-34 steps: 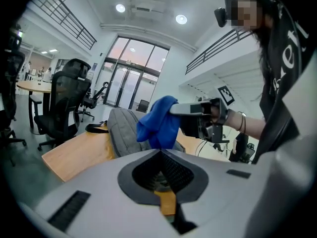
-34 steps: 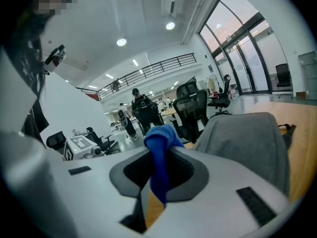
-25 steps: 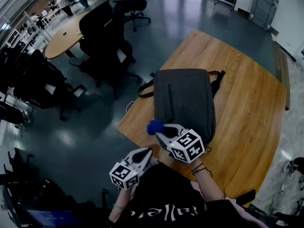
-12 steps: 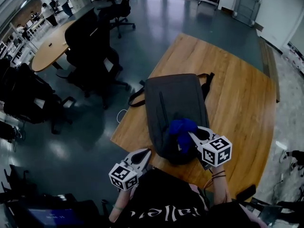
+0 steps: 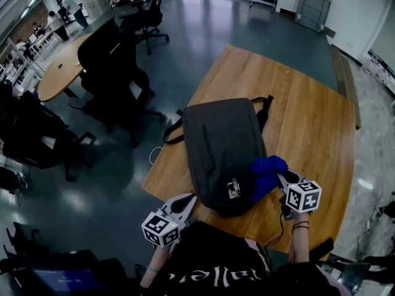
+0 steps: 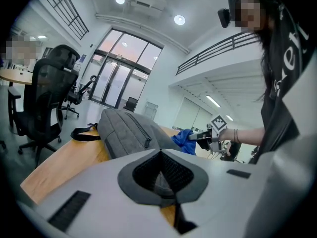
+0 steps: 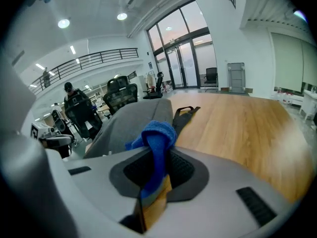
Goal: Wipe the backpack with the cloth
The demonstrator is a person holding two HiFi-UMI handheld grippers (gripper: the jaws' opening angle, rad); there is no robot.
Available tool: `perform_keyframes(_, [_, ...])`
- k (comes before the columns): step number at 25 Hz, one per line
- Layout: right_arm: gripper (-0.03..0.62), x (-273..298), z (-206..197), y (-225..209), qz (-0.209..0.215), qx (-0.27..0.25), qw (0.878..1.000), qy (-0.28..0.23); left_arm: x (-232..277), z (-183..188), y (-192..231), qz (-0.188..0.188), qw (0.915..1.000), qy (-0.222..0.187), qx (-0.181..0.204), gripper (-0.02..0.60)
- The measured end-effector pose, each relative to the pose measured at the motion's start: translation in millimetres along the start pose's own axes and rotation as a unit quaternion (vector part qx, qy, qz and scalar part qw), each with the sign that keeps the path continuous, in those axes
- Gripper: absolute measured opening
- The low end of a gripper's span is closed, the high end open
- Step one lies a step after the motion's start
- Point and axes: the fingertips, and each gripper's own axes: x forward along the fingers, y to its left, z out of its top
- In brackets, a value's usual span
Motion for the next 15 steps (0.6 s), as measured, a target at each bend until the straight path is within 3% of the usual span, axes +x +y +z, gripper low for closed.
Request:
perform_keyframes(6, [0.054, -7, -3, -21, -0.026, 0.008, 1.0, 0.0, 0, -2, 4, 0.005, 1.0, -0.001, -0.001, -0.002])
perform_keyframes(10, [0.055, -14, 27, 14, 0.009, -0.017, 0.999, -0.031, -1, -4, 7, 0.011, 0.9999, -0.003, -0.003, -0.002])
perform_keyframes(15, [0.055, -10, 73, 93, 0.086, -0.063, 0.992, -0.066, -4, -6, 9, 0.016, 0.9998, -0.007, -0.006, -0.002])
